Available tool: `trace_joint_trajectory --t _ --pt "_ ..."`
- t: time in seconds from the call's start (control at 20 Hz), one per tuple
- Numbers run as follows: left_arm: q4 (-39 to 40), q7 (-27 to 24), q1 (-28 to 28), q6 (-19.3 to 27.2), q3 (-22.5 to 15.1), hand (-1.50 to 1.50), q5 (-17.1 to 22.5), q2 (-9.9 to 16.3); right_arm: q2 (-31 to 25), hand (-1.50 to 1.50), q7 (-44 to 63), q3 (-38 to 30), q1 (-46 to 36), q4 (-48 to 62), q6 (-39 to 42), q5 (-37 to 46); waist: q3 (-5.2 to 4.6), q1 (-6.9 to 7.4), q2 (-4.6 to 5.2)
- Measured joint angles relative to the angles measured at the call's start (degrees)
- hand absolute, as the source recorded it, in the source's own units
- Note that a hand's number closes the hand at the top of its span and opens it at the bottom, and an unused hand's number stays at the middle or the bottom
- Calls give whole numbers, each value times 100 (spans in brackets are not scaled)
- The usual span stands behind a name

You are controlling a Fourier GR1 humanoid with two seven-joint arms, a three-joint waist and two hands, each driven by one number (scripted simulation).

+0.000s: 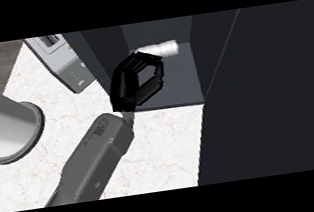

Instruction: Pick up the bottled water, place it into the cabinet and close the cabinet

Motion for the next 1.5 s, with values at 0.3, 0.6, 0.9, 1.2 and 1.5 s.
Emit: trace_joint_trajectory --t 0.3,0.6,0.9,1.2,1.5 --pt "-1524 289 1325 150 -422 150 -161 457 -405 150 329 291 -164 7 330 37 0 36 3" --pt "-3185 472 2615 350 -623 150 -328 1103 -253 150 999 945 -462 22 306 52 3 19 35" --pt "-4245 480 3639 215 -489 150 -360 1665 269 150 1695 1679 -1015 157 75 281 8 -31 68" --pt "-4732 359 4296 26 -206 150 -284 1964 995 150 2330 2324 -1723 490 -91 767 -6 -32 55" --pt "-5053 134 4944 -367 157 150 -66 2273 955 150 2574 2656 -2529 744 -321 1157 -13 12 53"
